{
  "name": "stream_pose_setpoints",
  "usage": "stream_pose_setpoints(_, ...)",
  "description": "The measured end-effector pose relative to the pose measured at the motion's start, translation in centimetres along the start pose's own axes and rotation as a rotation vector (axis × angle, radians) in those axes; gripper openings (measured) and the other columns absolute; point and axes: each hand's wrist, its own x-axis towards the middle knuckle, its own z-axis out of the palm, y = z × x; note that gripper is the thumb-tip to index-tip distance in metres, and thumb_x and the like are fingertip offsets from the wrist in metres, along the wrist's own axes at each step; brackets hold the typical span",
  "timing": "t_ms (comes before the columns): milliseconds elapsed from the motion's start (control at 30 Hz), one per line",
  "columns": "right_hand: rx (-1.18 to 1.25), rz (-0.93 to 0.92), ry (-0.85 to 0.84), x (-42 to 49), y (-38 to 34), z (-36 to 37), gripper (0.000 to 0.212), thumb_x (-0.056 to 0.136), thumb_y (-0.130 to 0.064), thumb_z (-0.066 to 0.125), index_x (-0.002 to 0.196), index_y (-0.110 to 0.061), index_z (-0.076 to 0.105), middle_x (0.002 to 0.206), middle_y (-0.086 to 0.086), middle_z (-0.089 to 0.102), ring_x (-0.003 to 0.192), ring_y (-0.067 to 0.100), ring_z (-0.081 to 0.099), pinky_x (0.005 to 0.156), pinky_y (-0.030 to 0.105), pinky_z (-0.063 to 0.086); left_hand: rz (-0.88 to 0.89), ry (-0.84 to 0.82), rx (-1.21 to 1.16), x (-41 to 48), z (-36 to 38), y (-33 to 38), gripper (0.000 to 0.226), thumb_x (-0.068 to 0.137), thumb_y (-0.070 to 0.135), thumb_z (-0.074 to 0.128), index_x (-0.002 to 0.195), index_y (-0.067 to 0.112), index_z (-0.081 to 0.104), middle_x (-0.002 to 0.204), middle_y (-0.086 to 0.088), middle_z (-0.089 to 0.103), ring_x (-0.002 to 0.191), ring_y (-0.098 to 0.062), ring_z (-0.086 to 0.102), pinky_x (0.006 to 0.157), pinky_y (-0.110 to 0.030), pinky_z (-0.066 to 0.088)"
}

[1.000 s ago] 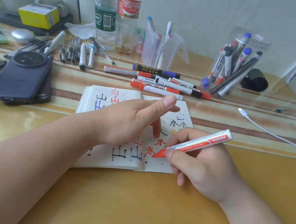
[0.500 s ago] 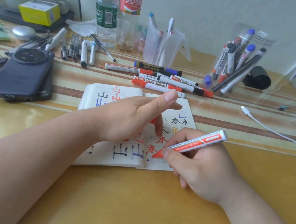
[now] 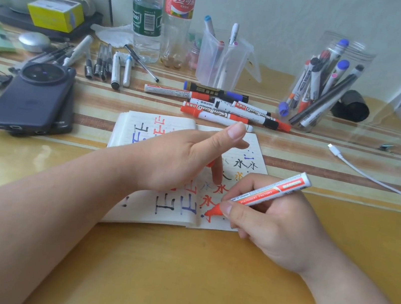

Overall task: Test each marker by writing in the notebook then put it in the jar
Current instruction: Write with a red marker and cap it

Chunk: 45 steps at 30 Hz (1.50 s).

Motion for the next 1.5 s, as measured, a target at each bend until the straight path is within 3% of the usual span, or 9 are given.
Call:
stream_pose_setpoints(133,-0.079,-0.011,0.018,-0.1,0.1,0.1,0.016,0.076,-0.030,0.070,0.075,-0.013,0.068,0.054,-0.004,0.059,0.053,0.009,0.053,0.053,0.023,0.043,-0.001,-0.009,0.001,0.1,0.1,-0.2,0.084,0.081,0.083,0.005,0.138,0.044,0.053,0.096,0.020,0.072,0.086,0.014,0.054,0.087,-0.026,0.037)
stream_pose_setpoints(433,-0.011,-0.012,-0.028,-0.1,-0.2,0.2,0.008,0.075,-0.024,0.073,0.071,-0.018,0.069,0.056,0.000,0.063,0.051,0.013,0.057,0.051,0.024,0.044,-0.012,-0.013,-0.006,0.2,0.1,-0.2,0.080,0.083,0.082,0.006,0.138,0.046,0.052,0.096,0.019,0.072,0.089,0.009,0.056,0.089,-0.028,0.040)
stream_pose_setpoints(533,0.062,0.040,0.051,0.0,0.0,0.0,0.012,0.074,-0.022,0.070,0.070,-0.011,0.066,0.052,0.000,0.058,0.047,0.012,0.052,0.046,0.020,0.039,-0.011,-0.009,-0.005,0.3,0.1,-0.2,0.081,0.082,0.082,0.007,0.137,0.045,0.053,0.095,0.020,0.072,0.084,0.009,0.055,0.086,-0.027,0.039)
stream_pose_setpoints(633,-0.039,0.037,0.090,0.2,0.2,0.2,0.013,0.072,-0.024,0.068,0.068,-0.012,0.064,0.050,-0.002,0.054,0.048,0.011,0.050,0.047,0.022,0.038,-0.013,-0.008,-0.001,0.2,0.1,-0.2,0.081,0.083,0.083,0.006,0.137,0.046,0.053,0.095,0.019,0.072,0.084,0.009,0.055,0.086,-0.027,0.039)
stream_pose_setpoints(867,-0.071,0.031,0.055,0.1,0.1,0.1,0.014,0.074,-0.027,0.070,0.070,-0.014,0.065,0.055,0.010,0.057,0.052,0.015,0.053,0.049,0.029,0.043,-0.012,-0.002,0.011,0.0,0.1,0.1,0.082,0.085,0.083,0.005,0.139,0.043,0.052,0.094,0.021,0.072,0.089,0.016,0.053,0.087,-0.023,0.037)
stream_pose_setpoints(1167,-0.126,0.041,0.107,0.4,0.2,-0.1,0.019,0.064,-0.021,0.062,0.065,-0.003,0.056,0.050,0.004,0.046,0.049,0.014,0.042,0.046,0.027,0.034,-0.002,-0.006,0.017,0.0,0.1,0.1,0.081,0.083,0.081,0.007,0.138,0.043,0.053,0.094,0.026,0.070,0.087,0.017,0.052,0.085,-0.024,0.037)
stream_pose_setpoints(1400,0.129,0.105,0.191,0.7,0.8,-1.9,0.006,0.066,-0.012,0.061,0.061,-0.008,0.059,0.048,0.007,0.046,0.044,0.017,0.039,0.041,0.020,0.030,0.021,-0.010,0.023,-0.1,0.1,-0.2,0.080,0.081,0.084,0.006,0.137,0.049,0.051,0.097,0.022,0.071,0.091,0.009,0.055,0.089,-0.026,0.040)
stream_pose_setpoints(1500,0.098,0.125,0.131,0.5,0.8,-2.0,0.007,0.066,-0.014,0.063,0.065,-0.007,0.062,0.051,0.007,0.048,0.048,0.018,0.042,0.042,0.023,0.034,0.036,-0.018,0.001,-0.4,0.2,0.1,0.078,0.085,0.079,0.008,0.132,0.042,0.059,0.094,0.035,0.066,0.087,0.016,0.053,0.079,-0.020,0.039)
